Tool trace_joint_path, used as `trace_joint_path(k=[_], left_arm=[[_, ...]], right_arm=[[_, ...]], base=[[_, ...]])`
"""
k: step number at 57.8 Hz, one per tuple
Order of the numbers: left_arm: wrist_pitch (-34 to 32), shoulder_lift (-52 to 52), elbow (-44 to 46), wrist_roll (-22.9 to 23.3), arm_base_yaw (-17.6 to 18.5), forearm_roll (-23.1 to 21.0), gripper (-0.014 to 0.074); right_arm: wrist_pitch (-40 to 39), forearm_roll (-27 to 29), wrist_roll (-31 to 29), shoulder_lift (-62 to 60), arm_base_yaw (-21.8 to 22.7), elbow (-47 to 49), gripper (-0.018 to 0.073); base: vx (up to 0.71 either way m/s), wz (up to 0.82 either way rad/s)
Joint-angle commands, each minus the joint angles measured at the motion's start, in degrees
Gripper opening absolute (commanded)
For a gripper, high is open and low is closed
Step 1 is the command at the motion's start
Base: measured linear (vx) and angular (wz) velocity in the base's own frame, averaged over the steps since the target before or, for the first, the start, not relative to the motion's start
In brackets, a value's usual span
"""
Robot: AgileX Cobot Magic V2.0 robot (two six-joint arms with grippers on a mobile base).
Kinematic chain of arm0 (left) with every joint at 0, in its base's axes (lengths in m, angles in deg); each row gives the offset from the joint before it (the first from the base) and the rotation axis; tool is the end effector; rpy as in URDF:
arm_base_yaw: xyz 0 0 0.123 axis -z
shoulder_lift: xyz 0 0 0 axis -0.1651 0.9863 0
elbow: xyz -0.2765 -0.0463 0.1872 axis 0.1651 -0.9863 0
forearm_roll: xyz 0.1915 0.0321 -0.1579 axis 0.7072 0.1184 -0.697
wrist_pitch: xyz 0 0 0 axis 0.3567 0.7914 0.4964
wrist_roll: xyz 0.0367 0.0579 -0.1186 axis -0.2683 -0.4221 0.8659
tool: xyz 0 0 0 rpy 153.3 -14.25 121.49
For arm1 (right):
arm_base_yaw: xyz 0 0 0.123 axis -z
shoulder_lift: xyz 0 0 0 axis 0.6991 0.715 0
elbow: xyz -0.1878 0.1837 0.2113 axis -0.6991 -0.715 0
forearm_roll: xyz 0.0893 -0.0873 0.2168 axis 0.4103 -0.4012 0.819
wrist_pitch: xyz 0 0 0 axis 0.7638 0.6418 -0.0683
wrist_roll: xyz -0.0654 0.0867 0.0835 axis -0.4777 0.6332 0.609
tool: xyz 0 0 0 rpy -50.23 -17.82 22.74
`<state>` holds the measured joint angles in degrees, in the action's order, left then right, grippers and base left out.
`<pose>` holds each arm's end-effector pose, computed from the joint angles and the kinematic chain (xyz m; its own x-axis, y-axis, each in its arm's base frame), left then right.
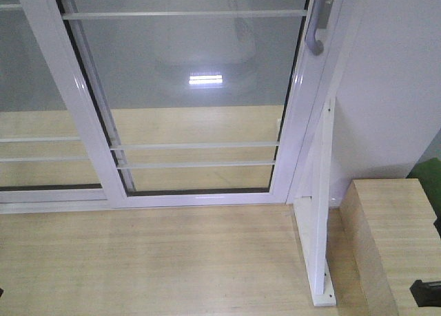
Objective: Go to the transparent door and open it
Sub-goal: 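Drive closer and stop facing the door's silver handle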
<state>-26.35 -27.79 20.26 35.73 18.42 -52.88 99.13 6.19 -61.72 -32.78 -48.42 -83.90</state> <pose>0.0479 -0.0098 0.1914 -0.0625 -0.1343 -0.9890 0.1645 0.9760 -0.1430 0.0474 0.0031 0.1780 -0.1399 -0.0097 -0.9901 -0.0685 0.9977 -0.0001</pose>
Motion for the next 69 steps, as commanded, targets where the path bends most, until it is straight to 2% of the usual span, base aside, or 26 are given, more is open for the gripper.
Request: trace_joint_path(k=[1, 30, 69], left_arm=[[-5.09, -0.74, -0.88, 0.25, 0.33, -0.61, 0.0003], [-5.09, -0.74, -0.88, 0.25, 0.33, -0.61, 0.0003], [-5.09, -0.74, -0.88, 0.25, 0.33, -0.61, 0.0003]], right_arm=[[-4.52, -0.25, -0.25, -0.89, 0.23, -0.27, -0.0001], [-4.91, -0.25, -0.25, -0.89, 0.23, -0.27, -0.0001], [-4.91, -0.25, -0.25, -0.89, 0.23, -0.27, -0.0001]], base=[[0.36, -0.03], [0.25, 0.01], [0.04, -0.01]])
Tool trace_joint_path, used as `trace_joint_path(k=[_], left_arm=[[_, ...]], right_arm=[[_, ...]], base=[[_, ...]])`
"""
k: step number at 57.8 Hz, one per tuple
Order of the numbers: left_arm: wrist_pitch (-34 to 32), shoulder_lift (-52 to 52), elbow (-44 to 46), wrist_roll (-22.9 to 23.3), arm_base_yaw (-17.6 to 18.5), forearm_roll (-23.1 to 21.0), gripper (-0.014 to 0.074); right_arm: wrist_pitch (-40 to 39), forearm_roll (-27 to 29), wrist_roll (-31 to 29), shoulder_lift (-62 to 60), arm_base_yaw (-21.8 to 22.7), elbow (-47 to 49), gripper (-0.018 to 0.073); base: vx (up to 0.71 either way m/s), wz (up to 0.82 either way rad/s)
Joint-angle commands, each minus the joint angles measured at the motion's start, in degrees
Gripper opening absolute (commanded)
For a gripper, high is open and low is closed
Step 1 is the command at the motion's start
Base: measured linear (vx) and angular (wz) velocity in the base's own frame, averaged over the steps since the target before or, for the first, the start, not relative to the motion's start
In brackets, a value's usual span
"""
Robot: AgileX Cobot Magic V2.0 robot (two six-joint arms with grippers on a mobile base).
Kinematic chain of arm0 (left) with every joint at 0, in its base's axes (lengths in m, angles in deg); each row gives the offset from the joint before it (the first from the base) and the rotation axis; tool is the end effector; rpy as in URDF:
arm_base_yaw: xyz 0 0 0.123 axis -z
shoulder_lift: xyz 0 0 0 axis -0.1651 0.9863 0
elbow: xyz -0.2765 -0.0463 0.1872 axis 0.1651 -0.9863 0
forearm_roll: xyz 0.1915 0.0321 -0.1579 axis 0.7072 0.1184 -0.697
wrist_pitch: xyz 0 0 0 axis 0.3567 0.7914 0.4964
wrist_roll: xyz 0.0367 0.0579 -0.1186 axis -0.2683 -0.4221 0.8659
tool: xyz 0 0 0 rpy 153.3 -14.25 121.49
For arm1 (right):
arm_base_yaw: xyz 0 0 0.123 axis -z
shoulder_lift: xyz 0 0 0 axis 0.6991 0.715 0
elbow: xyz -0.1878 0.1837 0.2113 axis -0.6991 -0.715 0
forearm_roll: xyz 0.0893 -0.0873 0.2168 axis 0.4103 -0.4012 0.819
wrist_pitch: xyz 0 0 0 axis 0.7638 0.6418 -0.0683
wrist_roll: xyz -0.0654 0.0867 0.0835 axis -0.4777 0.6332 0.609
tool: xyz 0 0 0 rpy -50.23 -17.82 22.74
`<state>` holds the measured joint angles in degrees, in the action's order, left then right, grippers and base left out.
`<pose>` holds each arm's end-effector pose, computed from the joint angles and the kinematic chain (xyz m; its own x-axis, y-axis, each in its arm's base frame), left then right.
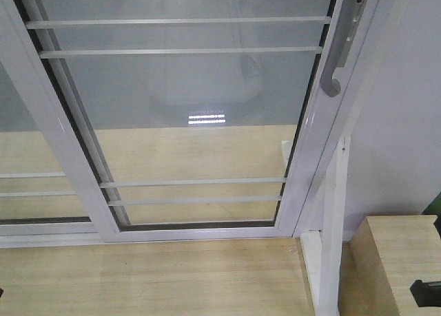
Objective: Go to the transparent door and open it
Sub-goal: 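Drive closer and stop facing the door's silver handle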
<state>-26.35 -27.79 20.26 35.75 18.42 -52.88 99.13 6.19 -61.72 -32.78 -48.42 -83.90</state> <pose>0.0479 -0.0098 0.1914 -0.0625 -0.1347 -0.9889 0.1645 0.9759 -0.1433 0.0474 0.0031 0.1780 -0.1399 -0.0097 -0.9901 -0.0685 0.9977 -0.0001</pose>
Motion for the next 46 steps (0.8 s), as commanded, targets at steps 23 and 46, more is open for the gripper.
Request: trace_joint_path(k=[23, 46], left_arm=[[-5.13, -0.80, -0.88, 0.23, 0.28, -0.61, 0.0003], [-5.13, -0.80, -0.88, 0.23, 0.18, -0.61, 0.0003]], right_arm=[[-4.59, -0.25, -0.25, 0.14, 0.21, -0.27, -0.0001], [-4.61, -0.25, -0.25, 0.14, 0.19, -0.27, -0.0001]], base=[[0.03, 0.01], [0.00, 0.00]])
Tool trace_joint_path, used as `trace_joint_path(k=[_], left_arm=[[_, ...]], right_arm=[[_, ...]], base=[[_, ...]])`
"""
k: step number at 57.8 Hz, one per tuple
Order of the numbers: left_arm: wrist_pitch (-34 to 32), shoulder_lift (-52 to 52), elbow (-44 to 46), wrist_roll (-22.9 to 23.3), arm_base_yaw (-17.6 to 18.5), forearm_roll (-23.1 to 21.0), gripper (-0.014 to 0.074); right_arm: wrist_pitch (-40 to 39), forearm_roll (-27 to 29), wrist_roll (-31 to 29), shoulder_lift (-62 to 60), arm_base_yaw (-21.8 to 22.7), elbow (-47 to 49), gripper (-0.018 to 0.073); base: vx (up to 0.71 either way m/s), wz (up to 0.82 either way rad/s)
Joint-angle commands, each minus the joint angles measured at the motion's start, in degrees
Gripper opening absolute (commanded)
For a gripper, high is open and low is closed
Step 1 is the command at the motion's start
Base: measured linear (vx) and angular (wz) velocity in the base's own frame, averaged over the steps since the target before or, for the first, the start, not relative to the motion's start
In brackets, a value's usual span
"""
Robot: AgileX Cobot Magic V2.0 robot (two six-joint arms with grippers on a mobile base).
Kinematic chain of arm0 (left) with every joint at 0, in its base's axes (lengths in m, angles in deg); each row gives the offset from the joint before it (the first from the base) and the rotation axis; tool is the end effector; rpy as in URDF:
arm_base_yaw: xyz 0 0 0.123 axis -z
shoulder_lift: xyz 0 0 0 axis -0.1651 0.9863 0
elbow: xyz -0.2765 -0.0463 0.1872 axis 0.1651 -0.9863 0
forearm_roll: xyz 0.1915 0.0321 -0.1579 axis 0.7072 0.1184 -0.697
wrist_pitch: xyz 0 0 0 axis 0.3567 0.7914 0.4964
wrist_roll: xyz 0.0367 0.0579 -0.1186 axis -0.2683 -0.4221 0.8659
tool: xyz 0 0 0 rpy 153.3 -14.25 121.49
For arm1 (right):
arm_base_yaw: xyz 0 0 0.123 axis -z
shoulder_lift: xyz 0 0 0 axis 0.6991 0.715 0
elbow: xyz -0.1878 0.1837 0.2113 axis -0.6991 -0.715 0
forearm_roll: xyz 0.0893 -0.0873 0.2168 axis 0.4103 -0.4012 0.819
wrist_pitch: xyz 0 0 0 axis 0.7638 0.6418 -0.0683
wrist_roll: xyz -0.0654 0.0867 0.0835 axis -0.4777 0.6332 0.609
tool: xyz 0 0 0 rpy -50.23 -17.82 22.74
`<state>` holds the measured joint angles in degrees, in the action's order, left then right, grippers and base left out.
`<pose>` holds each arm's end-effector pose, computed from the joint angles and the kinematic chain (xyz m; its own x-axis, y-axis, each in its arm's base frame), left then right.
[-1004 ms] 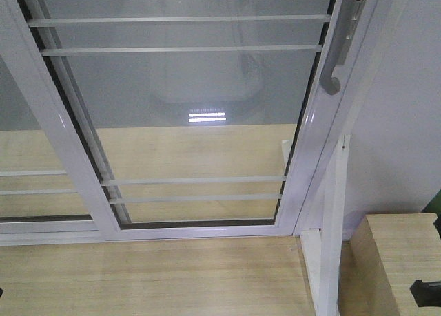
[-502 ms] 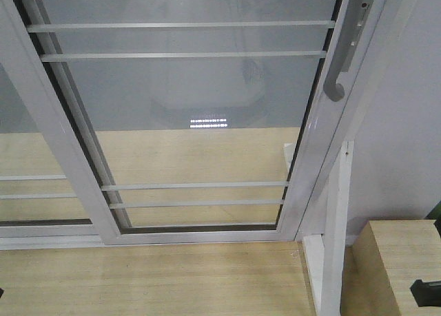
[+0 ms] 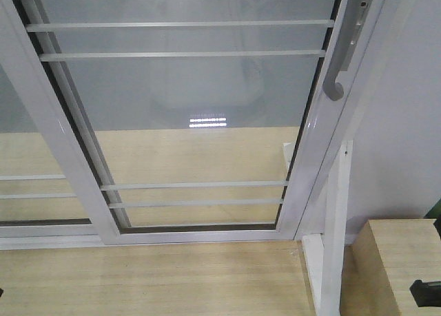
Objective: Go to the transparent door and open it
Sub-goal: 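Drive closer and stop facing the door's silver handle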
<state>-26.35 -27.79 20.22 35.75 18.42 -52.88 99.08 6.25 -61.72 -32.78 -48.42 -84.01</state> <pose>0.0479 -0.0098 0.1911 -0.0632 -0.1346 -0.9889 0.1644 0.9759 -0.1433 0.0475 0.0031 0.1774 -0.1410 -0.0087 -0.9900 -0.0686 0.9976 0.0010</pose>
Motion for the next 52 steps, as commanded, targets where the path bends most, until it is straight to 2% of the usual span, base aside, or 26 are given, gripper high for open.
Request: trace_joint_path(k=[1, 37, 45, 52], left_arm=[[-5.14, -0.80, -0.84, 0.23, 0.18, -0.61, 0.0003], [-5.21, -0.80, -0.84, 0.10, 0.19, -0.42, 0.0003], [-9.10, -0.80, -0.79, -0.33, 0.19, 0.72, 0.0003], [-11.75, -0.80, -0.79, -0.33, 0.19, 0.84, 0.0003]], right_arm=[[-4.56, -0.31, -0.25, 0.14, 0.19, -0.16, -0.0001], [-6.14, -0.31, -0.64, 0.14, 0.19, -0.16, -0.0001], [-7.26, -0.44, -0.64, 0.14, 0.19, -0.16, -0.0001], [-11.54, -0.59, -0.64, 0.14, 0.19, -0.16, -0.0001]], base=[[0.00, 0.00], [0.00, 0.00], [0.00, 0.00], [0.00, 0.00]])
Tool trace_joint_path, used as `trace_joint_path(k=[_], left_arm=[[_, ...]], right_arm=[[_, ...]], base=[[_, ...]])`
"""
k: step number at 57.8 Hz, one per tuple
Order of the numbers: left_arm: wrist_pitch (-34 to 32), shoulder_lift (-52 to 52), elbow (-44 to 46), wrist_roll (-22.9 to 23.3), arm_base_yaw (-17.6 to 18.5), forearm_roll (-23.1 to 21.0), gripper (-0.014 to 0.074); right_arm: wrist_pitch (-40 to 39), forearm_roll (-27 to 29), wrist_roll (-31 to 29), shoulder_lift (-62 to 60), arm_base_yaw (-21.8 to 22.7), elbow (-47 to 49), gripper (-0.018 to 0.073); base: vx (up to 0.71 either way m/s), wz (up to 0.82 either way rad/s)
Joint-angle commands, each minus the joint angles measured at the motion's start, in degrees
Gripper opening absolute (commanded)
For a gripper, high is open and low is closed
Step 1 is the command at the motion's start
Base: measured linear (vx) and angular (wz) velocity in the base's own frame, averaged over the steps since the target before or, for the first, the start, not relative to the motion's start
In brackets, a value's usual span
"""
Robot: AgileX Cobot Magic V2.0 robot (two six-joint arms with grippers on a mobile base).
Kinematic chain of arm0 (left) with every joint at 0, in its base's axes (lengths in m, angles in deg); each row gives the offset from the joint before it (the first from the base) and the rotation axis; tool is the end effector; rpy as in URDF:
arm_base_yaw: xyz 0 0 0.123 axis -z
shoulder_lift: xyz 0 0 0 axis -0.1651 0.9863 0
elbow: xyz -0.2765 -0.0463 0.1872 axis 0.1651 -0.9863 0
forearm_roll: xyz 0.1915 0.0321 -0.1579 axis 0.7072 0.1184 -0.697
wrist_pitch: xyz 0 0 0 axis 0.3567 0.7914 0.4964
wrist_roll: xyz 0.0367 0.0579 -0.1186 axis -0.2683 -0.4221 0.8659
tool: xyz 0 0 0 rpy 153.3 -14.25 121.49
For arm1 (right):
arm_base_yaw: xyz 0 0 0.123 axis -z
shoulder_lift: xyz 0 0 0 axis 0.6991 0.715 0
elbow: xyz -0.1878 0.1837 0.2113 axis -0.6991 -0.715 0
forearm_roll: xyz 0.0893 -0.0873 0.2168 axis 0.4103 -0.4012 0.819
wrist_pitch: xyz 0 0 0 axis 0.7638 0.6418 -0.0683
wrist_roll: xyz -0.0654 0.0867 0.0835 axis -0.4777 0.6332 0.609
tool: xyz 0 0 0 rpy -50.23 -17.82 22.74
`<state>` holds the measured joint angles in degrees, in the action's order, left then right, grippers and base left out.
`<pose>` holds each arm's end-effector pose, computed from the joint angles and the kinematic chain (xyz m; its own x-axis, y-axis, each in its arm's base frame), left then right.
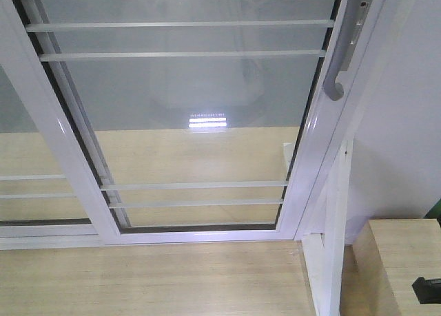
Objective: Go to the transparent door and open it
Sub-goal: 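Drive closer and stop facing the door's silver handle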
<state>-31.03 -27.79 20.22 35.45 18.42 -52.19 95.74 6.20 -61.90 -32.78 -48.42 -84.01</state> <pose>0.0482 -0.0080 0.2021 0.0201 -0.1312 -0.9912 0.1626 0.9786 -0.1262 0.0484 0.0033 0.1853 -0.0830 -0.0087 -0.9965 -0.0694 0.9976 -0.0029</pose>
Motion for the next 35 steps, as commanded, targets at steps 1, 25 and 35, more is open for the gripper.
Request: trace_joint_path(k=[1, 25, 35], left_arm=[[-7.27, -0.80, -0.79, -0.02, 0.19, 0.15, 0.0003], [-9.50, 1.84, 4.16, -0.03, 0.19, 1.20, 0.0003], [-14.51, 16.90, 12.17, -1.60, 0.19, 1.24, 0.0003]], right_arm=[[-8.20, -0.53, -0.47, 0.14, 0.19, -0.16, -0.0001], [-18.15, 3.64, 1.78, 3.01, 0.19, 5.06, -0.0001], [-17.88, 2.28, -2.00, 17.83, 0.19, 15.54, -0.0001]], base=[[0.00, 0.00], [0.00, 0.00], [0.00, 0.00]])
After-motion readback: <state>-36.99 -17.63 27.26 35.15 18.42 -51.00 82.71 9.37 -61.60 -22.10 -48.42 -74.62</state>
